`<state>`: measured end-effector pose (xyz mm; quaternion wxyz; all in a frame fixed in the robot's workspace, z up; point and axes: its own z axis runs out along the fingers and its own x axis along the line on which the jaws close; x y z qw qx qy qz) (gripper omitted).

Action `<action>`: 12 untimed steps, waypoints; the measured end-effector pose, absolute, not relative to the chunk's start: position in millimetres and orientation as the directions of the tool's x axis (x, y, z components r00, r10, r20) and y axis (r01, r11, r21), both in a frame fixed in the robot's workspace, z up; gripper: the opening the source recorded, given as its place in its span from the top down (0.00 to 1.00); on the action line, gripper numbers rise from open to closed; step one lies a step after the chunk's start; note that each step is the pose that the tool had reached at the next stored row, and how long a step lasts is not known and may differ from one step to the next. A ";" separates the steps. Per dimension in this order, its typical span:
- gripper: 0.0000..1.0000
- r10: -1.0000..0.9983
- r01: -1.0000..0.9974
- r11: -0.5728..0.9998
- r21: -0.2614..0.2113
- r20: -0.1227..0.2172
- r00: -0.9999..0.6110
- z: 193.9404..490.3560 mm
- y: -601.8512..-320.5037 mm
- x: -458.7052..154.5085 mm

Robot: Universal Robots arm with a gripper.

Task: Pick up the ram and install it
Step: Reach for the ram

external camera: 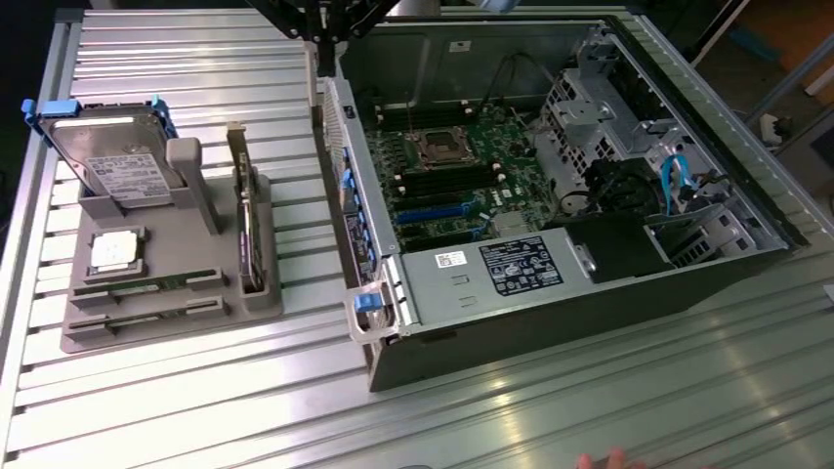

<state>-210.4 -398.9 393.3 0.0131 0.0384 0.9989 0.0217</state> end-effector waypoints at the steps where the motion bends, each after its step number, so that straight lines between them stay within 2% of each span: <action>1: 0.89 0.077 0.076 0.996 0.044 -0.024 -0.997 393.3 -398.9 -212.3; 12: 0.89 0.077 0.076 0.996 0.044 -0.024 -0.997 393.3 -399.0 -238.5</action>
